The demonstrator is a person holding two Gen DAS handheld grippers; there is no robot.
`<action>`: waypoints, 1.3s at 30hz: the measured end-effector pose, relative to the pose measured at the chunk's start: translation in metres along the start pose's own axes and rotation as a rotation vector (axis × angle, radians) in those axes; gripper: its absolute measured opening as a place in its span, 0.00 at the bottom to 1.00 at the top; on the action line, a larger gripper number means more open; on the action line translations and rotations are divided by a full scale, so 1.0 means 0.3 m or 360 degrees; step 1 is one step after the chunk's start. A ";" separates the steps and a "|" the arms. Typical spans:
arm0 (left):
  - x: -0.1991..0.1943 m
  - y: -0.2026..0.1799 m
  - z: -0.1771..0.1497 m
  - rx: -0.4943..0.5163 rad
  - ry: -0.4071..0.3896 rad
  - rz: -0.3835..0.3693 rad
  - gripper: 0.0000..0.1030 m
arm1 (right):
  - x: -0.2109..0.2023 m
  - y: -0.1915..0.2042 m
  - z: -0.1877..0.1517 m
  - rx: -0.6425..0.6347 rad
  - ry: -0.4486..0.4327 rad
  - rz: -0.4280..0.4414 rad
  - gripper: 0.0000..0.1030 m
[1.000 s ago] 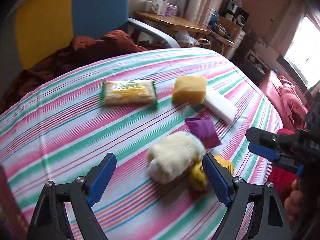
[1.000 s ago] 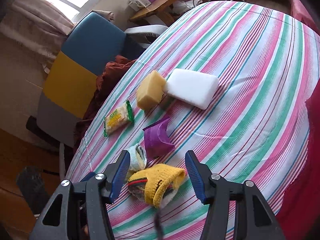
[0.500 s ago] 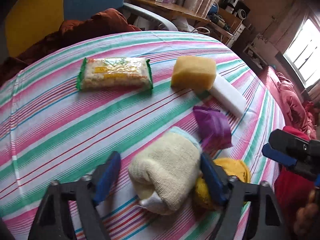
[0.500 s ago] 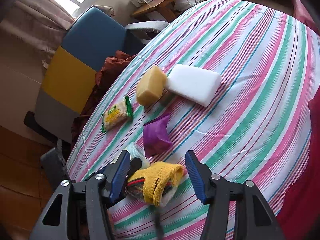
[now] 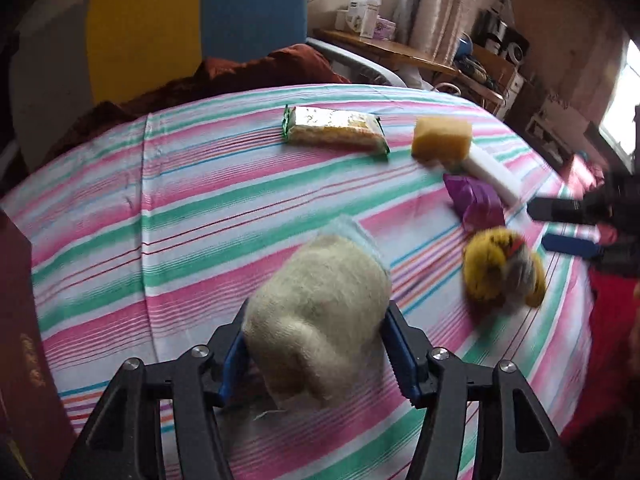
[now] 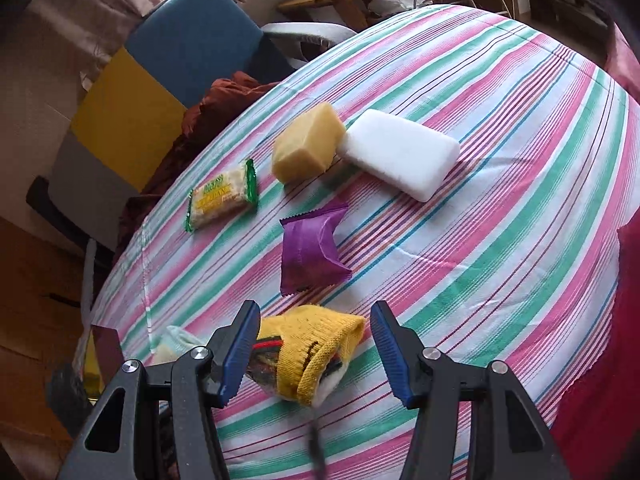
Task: Organize objects
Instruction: 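Grasp the cream knit sock with left gripper while right gripper grasps the purple sachet, then carry the sock and purple sachet into the gold tray, opening both grippers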
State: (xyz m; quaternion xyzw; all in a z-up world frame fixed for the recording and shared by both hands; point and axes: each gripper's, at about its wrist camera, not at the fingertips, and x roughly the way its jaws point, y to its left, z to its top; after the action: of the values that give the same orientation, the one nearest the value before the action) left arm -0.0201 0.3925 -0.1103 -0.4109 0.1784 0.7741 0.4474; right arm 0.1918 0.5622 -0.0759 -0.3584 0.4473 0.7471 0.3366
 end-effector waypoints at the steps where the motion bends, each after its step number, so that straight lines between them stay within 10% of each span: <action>1: 0.003 -0.008 -0.008 0.0029 -0.0008 0.0021 0.58 | 0.003 0.003 -0.002 -0.0009 0.0009 -0.0014 0.56; 14: 0.021 0.001 0.000 0.0025 -0.0021 -0.0006 0.59 | 0.138 0.117 0.097 -0.0210 0.0111 -0.0237 0.54; 18: 0.020 0.001 -0.002 0.0026 -0.0031 -0.0007 0.59 | 0.198 0.108 0.106 -0.0243 0.0077 -0.0306 0.38; 39: -0.217 0.055 -0.003 -0.0098 -0.0121 -0.0011 0.51 | 0.127 0.354 -0.004 -0.0872 -0.0094 -0.0064 0.37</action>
State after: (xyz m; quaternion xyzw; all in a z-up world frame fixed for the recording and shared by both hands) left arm -0.0164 0.3477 -0.0606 -0.3954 0.1358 0.7927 0.4437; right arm 0.0850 0.5283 -0.0629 -0.4229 0.2113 0.8436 0.2548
